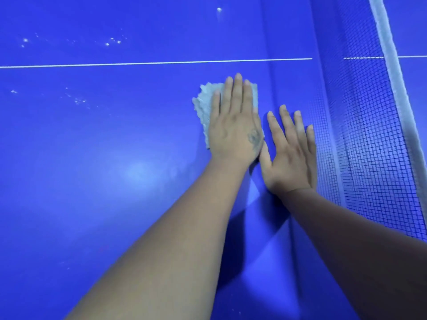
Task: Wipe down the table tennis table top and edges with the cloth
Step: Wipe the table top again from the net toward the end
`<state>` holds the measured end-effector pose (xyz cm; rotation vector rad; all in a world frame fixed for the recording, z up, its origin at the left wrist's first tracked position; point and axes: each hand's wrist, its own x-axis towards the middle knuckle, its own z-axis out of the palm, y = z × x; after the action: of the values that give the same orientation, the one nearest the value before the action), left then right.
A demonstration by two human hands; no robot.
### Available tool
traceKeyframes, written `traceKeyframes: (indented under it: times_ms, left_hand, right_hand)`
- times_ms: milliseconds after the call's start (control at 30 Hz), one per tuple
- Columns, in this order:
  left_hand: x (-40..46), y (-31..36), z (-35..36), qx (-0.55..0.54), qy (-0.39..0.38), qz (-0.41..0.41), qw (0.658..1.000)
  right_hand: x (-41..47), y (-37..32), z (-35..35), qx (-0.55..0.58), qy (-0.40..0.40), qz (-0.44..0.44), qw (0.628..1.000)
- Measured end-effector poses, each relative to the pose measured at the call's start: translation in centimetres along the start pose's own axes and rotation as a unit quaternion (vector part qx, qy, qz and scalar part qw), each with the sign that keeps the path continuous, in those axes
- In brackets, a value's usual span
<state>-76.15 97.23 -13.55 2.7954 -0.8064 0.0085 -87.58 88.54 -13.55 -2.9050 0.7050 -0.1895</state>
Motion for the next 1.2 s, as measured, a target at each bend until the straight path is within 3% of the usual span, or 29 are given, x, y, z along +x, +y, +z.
traceKeyframes:
  times_ms: [267, 500, 633, 767, 900, 1000, 1100, 1200]
  left_hand:
    - [-7.7, -3.4, -1.6, 0.003, -0.009, -0.059, 0.998]
    - [-0.6, -7.3, -4.1, 0.027, -0.074, -0.169, 0.983]
    - [4.2, -7.2, -3.3, -0.009, -0.043, -0.201, 0.979]
    - [4.6, -4.5, -2.0, 0.008, -0.031, -0.167, 0.985]
    - [0.2, -2.3, -1.0, 0.001, -0.02, -0.055, 0.998]
    - [-6.2, -2.0, -1.3, -0.006, -0.008, -0.019, 1.0]
    - [-12.4, -3.2, -2.4, 0.008, -0.026, -0.046, 0.999]
    - [-15.2, -6.9, -3.8, 0.024, -0.04, -0.127, 0.991]
  right_hand:
    - [0.0, 0.0, -0.1, 0.0, 0.008, 0.002, 1.0]
    - [0.0, 0.0, -0.1, 0.008, 0.007, 0.007, 1.0]
    - [0.0, 0.0, -0.2, 0.013, 0.006, 0.005, 1.0]
    - [0.0, -0.2, -0.2, 0.01, 0.013, 0.007, 1.0]
    - [0.0, -0.2, -0.4, -0.001, 0.009, 0.006, 1.0]
    - [-0.1, -0.3, -0.6, -0.007, -0.002, 0.007, 1.0]
    - [-0.1, -0.3, -0.6, -0.014, -0.005, 0.011, 1.0]
    - [-0.2, -0.3, -0.6, -0.014, -0.009, 0.011, 1.0]
